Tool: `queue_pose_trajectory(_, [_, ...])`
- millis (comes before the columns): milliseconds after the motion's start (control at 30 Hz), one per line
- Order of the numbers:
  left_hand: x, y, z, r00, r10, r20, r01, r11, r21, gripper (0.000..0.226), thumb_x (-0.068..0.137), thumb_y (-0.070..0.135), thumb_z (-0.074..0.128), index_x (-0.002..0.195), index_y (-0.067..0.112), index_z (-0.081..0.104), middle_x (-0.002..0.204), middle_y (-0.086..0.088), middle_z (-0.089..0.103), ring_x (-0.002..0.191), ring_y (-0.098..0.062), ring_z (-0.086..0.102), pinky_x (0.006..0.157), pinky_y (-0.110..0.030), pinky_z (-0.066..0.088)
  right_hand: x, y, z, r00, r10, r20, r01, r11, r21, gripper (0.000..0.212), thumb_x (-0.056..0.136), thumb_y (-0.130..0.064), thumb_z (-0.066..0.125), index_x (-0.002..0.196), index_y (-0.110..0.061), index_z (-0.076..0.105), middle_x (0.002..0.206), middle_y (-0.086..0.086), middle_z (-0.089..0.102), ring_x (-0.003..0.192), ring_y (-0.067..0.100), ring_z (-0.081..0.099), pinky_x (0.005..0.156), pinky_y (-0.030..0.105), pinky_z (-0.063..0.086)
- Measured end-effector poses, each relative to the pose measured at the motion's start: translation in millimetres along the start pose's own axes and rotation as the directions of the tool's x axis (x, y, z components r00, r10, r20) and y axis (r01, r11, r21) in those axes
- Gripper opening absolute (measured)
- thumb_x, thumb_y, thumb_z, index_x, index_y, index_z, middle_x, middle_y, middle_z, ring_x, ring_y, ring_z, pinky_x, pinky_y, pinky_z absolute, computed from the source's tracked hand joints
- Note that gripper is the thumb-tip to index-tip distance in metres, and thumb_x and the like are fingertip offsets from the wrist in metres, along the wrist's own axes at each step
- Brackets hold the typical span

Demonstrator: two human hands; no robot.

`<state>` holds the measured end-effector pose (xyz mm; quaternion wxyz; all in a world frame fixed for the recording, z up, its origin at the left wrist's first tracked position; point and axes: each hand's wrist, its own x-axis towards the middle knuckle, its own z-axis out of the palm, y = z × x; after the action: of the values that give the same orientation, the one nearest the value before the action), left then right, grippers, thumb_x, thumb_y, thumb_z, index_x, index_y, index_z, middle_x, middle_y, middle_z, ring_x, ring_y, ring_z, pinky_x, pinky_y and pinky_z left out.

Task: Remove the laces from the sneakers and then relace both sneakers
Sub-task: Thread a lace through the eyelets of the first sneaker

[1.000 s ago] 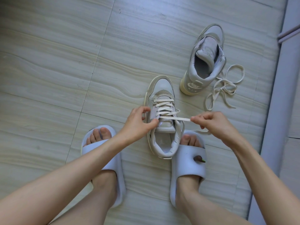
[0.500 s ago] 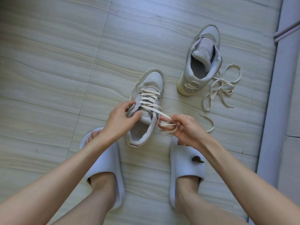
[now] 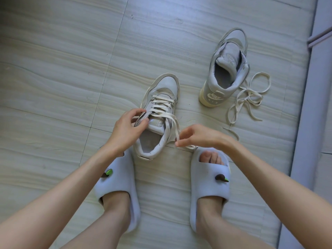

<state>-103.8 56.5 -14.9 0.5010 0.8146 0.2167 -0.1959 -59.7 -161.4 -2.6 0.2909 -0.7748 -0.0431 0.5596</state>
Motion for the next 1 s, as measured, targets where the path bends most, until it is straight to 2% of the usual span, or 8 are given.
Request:
queue_pose_trajectory(133, [-1.4,0.0,3.7,0.991,0.131,-0.026,-0.127,0.983,0.133,0.034,0.089,0.018,0.057,0.122,0.026,0.056,0.119,0.004,0.051,0.107,-0.009,0.051,0.091,-0.016,0.035,0.9,-7.7,-19.2,0.974,-0.030,-0.223,0.076,0.977,0.198,0.021,0.090,-0.026,0.061,0.105,-0.013,0.067,0.105,0.004,0.068,0.095,0.014,0.060,0.082,0.029,0.049])
queue_pose_trajectory(233, [-1.5,4.4,11.0,0.960,0.279,-0.004,-0.270,0.932,0.240,0.036,0.088,0.007,0.056,0.122,0.018,0.058,0.126,-0.006,0.046,0.115,-0.012,0.046,0.095,-0.008,0.026,10.9,-14.9,-15.3,0.960,-0.079,-0.269,0.114,0.986,0.118,0.031,0.093,-0.038,0.055,0.102,-0.011,0.067,0.093,-0.002,0.063,0.085,0.010,0.055,0.075,0.023,0.042])
queue_pose_trajectory(433, [5.0,7.0,10.2,0.946,0.318,0.064,-0.321,0.888,0.329,0.027,0.087,0.007,0.057,0.111,0.015,0.064,0.132,-0.012,0.043,0.127,-0.025,0.041,0.104,-0.028,0.030,14.5,-15.5,-2.1,0.978,-0.026,-0.209,0.088,0.952,0.294,0.031,0.092,-0.041,0.055,0.085,-0.012,0.065,0.095,0.009,0.066,0.090,0.024,0.059,0.083,0.031,0.045])
queue_pose_trajectory(567, [5.2,7.9,10.5,0.943,0.323,0.076,-0.330,0.884,0.331,0.028,0.086,0.003,0.055,0.111,0.013,0.065,0.129,-0.013,0.044,0.125,-0.027,0.042,0.103,-0.026,0.028,2.2,-16.6,-8.9,0.962,-0.106,-0.251,0.214,0.865,0.454,0.024,0.093,-0.028,0.057,0.075,-0.012,0.059,0.073,0.002,0.063,0.074,0.013,0.057,0.078,0.029,0.045])
queue_pose_trajectory(667, [4.3,7.4,9.7,0.938,0.335,0.087,-0.344,0.877,0.334,0.027,0.085,-0.001,0.053,0.106,0.011,0.065,0.127,-0.013,0.046,0.123,-0.027,0.043,0.102,-0.025,0.027,-10.6,-16.1,-4.8,0.984,-0.169,-0.061,0.176,0.851,0.495,0.020,0.093,-0.020,0.056,0.077,-0.009,0.060,0.071,0.006,0.066,0.070,0.016,0.063,0.069,0.024,0.054])
queue_pose_trajectory(800, [0.8,4.6,9.3,0.938,0.331,0.108,-0.348,0.880,0.324,0.019,0.087,0.004,0.051,0.098,0.012,0.065,0.131,-0.008,0.044,0.126,-0.022,0.039,0.100,-0.023,0.026,-16.9,-7.3,7.7,0.974,-0.029,0.224,-0.027,0.969,0.244,0.020,0.097,-0.023,0.051,0.088,-0.007,0.060,0.084,0.009,0.072,0.078,0.012,0.067,0.078,0.026,0.057])
queue_pose_trajectory(900, [-2.5,6.2,9.4,0.940,0.320,0.116,-0.340,0.898,0.279,0.016,0.086,0.006,0.053,0.094,0.015,0.064,0.133,-0.005,0.043,0.128,-0.018,0.036,0.102,-0.022,0.025,-5.4,0.5,9.7,0.992,0.047,-0.117,-0.008,0.948,0.317,0.024,0.099,-0.022,0.045,0.093,-0.004,0.059,0.077,0.011,0.070,0.067,0.018,0.065,0.065,0.026,0.055])
queue_pose_trajectory(1000, [-6.5,8.5,9.9,0.938,0.328,0.114,-0.347,0.904,0.249,0.013,0.087,0.007,0.054,0.092,0.015,0.064,0.136,-0.003,0.042,0.129,-0.017,0.036,0.104,-0.024,0.026,10.4,1.2,6.4,0.887,-0.071,-0.456,0.148,0.980,0.135,0.019,0.095,-0.024,0.051,0.105,-0.013,0.062,0.083,0.006,0.065,0.078,0.020,0.060,0.075,0.034,0.048])
